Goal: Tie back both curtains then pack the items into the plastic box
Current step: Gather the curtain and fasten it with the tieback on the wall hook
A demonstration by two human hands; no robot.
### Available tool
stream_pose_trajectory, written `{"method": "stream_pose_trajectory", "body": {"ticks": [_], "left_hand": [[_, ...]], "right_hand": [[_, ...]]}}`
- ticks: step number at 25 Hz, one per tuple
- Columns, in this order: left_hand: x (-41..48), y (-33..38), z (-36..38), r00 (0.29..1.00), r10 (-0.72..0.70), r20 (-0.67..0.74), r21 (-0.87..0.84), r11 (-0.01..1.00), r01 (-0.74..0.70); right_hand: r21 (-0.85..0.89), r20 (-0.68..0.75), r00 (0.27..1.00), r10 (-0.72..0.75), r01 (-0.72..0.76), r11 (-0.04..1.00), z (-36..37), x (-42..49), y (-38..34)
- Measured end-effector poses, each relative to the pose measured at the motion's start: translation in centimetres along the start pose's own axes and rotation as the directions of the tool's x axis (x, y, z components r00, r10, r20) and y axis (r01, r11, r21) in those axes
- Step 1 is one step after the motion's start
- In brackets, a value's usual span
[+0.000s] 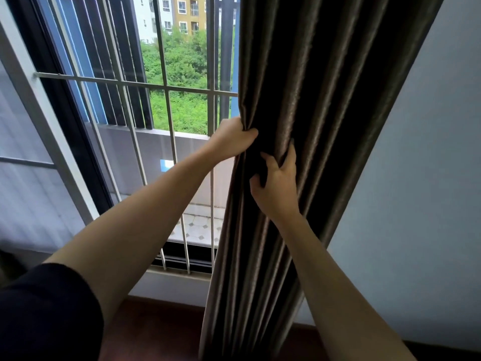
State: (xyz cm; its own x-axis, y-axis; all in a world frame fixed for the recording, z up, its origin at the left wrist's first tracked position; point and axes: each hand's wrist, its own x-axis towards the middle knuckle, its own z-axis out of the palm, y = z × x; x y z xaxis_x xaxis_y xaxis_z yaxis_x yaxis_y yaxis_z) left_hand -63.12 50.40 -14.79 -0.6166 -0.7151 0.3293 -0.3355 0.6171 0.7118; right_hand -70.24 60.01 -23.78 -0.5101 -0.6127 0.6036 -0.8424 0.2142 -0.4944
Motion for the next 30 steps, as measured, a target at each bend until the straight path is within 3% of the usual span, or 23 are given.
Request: {"method": "stream_pose_trajectory", "body": {"ticks": [5, 8, 15, 18, 19, 20, 22, 23, 24, 26, 30], "left_hand": [[-0.2, -0.7, 0.6, 0.996, 0.002, 0.091, 0.009, 1.0, -0.003], [-0.4, -1.1, 1.0, 0.982, 0.018, 0.185, 0.046, 0.999, -0.027], [-1.4, -0.5, 2.6, 0.927, 0.094, 0.362, -0.077, 0.995, -0.07], [-1.6, 0.1, 3.1, 0.927, 0.168, 0.334, -0.053, 0.986, -0.159], [-1.3, -0.1, 3.4, 0.936, 0.173, 0.305, -0.006, 0.984, -0.18], [-1.2, -0.1, 3.5, 0.948, 0.155, 0.277, 0.038, 0.984, -0.172], [-0.8, -0.6, 3.5, 0.957, 0.12, 0.266, 0.061, 0.988, -0.141], [-0.7, -0.9, 3.4, 0.953, 0.119, 0.278, 0.051, 0.989, -0.138], [-0.9, -1.0, 3.3, 0.948, 0.118, 0.295, 0.039, 0.99, -0.136], [-1.3, -0.9, 3.1, 0.939, 0.145, 0.313, 0.009, 0.988, -0.155], [-2.1, 0.0, 3.1, 0.937, 0.129, 0.325, -0.073, 0.991, -0.111]], "right_hand": [[0.045, 0.241, 0.966, -0.093, 0.085, 0.995, 1.7, -2.1, 1.4], [0.077, 0.4, 0.913, -0.082, 0.055, 0.995, 3.0, -5.5, 2.9], [0.041, 0.473, 0.879, -0.059, 0.045, 0.998, 3.5, -7.9, 3.5], [0.034, 0.499, 0.861, -0.094, 0.089, 0.995, 2.7, -7.7, 3.2], [-0.005, 0.48, 0.87, -0.112, 0.13, 0.991, 1.9, -7.4, 3.2], [-0.053, 0.372, 0.917, -0.142, 0.173, 0.983, 1.1, -6.9, 3.2], [-0.08, -0.085, 0.987, -0.136, 0.13, 0.988, -1.3, -5.6, 3.2], [-0.036, -0.294, 0.952, -0.084, 0.077, 0.996, -2.6, -4.6, 3.1], [0.009, -0.4, 0.916, -0.034, 0.041, 0.999, -3.8, -3.4, 3.1], [0.037, -0.35, 0.936, 0.036, -0.024, 0.999, -6.0, -0.7, 2.9], [0.012, 0.025, 0.997, 0.068, -0.068, 0.998, -5.7, 1.0, 3.8]]}}
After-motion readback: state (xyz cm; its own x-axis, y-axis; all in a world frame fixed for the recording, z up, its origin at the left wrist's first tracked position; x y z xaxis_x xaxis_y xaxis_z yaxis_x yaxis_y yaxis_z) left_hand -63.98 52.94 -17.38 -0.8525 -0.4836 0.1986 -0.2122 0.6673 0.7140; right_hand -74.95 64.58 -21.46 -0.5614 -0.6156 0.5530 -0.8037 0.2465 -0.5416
